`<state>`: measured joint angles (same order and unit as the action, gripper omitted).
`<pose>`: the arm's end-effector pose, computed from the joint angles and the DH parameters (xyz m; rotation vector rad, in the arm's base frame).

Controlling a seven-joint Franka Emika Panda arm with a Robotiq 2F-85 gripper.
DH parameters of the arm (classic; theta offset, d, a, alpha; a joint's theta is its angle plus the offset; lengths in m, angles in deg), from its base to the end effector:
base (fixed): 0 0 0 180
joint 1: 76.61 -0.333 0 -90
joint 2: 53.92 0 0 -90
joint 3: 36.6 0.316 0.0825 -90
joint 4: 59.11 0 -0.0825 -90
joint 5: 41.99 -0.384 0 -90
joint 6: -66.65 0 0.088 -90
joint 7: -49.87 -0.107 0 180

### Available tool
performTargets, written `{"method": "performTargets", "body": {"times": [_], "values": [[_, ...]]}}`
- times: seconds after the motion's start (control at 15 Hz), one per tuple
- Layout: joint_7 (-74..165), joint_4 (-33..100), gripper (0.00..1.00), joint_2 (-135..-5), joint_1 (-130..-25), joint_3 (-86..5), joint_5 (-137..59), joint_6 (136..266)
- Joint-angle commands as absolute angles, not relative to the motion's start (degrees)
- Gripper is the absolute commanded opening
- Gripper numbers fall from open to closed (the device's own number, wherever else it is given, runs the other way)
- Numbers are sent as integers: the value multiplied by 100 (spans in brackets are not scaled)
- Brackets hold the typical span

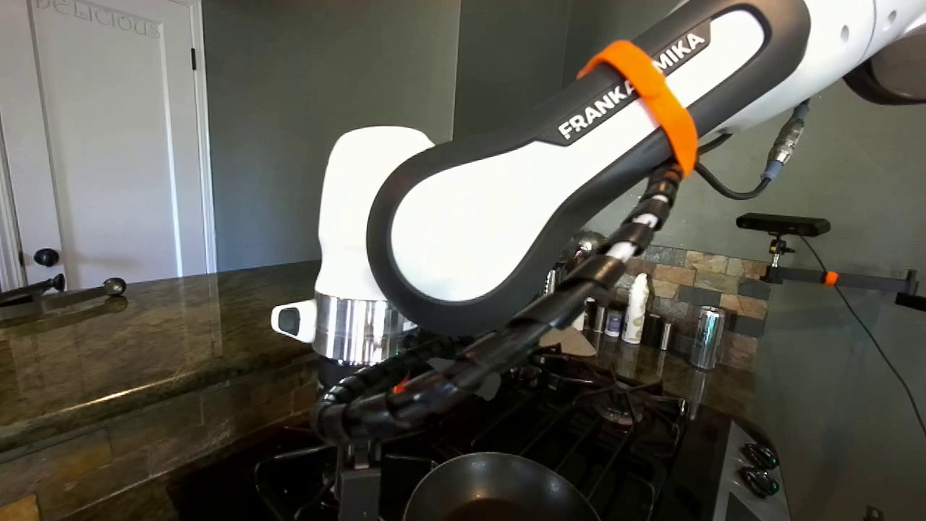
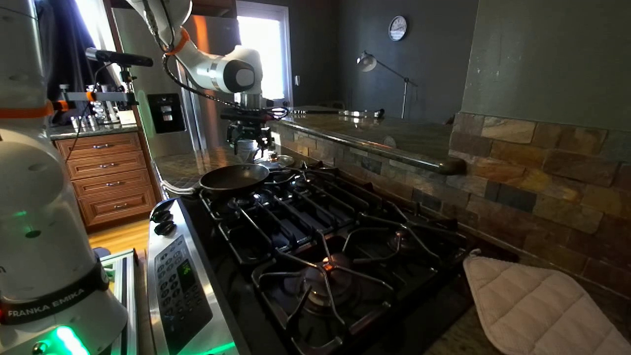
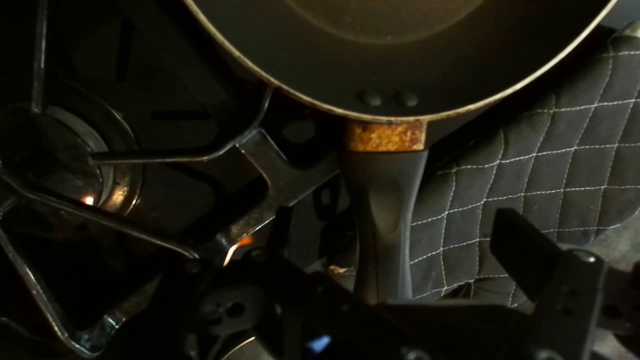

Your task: Move the frying pan slightly forward

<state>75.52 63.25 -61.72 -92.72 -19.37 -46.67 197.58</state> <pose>0.4685 0.3080 0.3480 -2.6852 -1.4212 -0.0177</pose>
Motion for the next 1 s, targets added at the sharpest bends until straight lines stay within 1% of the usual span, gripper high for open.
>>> {"method": "performTargets", "body": {"times": [0.0,0.53,0.6,0.73,0.8,0.87,0.93], "values": [[7774,5978,100,-6415,-9213,-1878,-4733,19309],[7681,5715,100,-6810,-9239,-1819,-4655,19350],[7653,5709,98,-6830,-9240,-1822,-4639,19344],[7613,5706,73,-6845,-9240,-1832,-4600,19320],[7620,5704,70,-6850,-9235,-1830,-4600,19316],[7607,5700,63,-6854,-9237,-1834,-4583,19305],[7608,5694,59,-6854,-9238,-1835,-4570,19293]]}}
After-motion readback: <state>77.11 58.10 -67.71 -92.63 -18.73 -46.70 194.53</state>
